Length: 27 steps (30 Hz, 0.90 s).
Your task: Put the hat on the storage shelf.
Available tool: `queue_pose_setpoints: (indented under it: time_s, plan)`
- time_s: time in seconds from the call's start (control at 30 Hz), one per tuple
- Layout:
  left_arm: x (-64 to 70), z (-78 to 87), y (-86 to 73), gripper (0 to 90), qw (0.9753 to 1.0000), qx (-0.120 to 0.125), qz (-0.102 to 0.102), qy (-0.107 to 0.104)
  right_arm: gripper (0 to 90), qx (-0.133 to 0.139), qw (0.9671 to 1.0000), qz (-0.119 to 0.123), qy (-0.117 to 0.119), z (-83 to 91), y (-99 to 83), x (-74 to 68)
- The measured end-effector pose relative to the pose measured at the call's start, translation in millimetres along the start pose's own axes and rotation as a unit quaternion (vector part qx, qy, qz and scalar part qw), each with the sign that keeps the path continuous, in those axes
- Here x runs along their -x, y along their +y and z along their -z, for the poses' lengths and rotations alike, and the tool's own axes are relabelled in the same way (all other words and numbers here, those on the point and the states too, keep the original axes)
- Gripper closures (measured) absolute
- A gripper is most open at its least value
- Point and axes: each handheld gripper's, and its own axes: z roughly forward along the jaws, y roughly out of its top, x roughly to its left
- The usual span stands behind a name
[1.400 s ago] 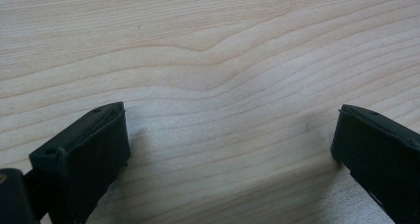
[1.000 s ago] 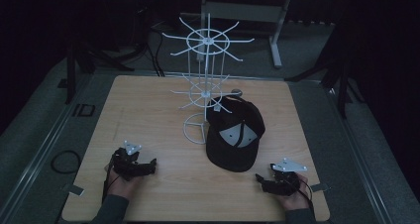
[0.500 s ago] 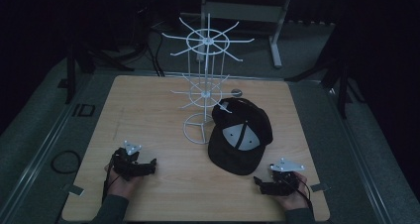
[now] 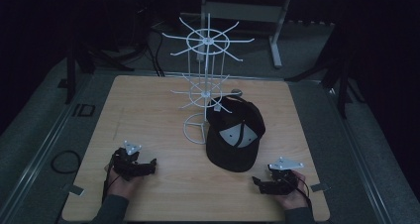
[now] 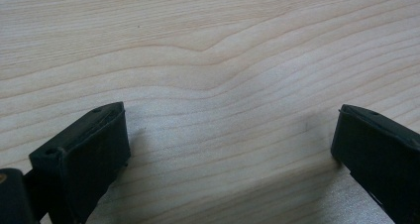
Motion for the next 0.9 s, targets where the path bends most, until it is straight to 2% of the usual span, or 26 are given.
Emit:
queue_pose_setpoints:
  time_s: [0.13,0.57,0.7,0.73,0.77,0.8,0.9]
  plan:
    - [-0.1,0.0,0.0,1.5,1.0000,0.000,-0.001,0.000,19.3,0.011,0.9998,-0.002,0.016,1.7,5.3,-2.5]
    - [0.0,0.0,0.0,1.5,1.0000,0.000,0.000,0.000,20.8,0.029,0.9987,-0.002,0.041,-4.3,22.5,-6.5]
    - [0.0,0.0,0.0,1.5,1.0000,0.000,0.000,0.000,25.2,0.029,0.9984,0.001,0.049,-11.9,31.9,-8.0]
    - [-0.1,0.0,0.0,1.5,1.0000,0.000,0.000,0.000,30.8,0.034,0.9980,0.001,0.053,-14.4,35.7,-8.4]
    - [-0.1,0.0,0.0,1.5,1.0000,0.000,0.000,0.000,30.8,0.034,0.9980,0.001,0.053,-14.4,35.7,-8.4]
    - [-0.1,0.0,0.0,1.5,1.0000,0.000,-0.001,0.000,34.6,0.039,0.9976,-0.004,0.057,-16.1,38.4,-8.5]
    - [-0.1,0.0,0.0,1.5,1.0000,0.000,-0.001,0.000,38.3,0.049,0.9962,-0.015,0.071,-18.1,41.1,-7.3]
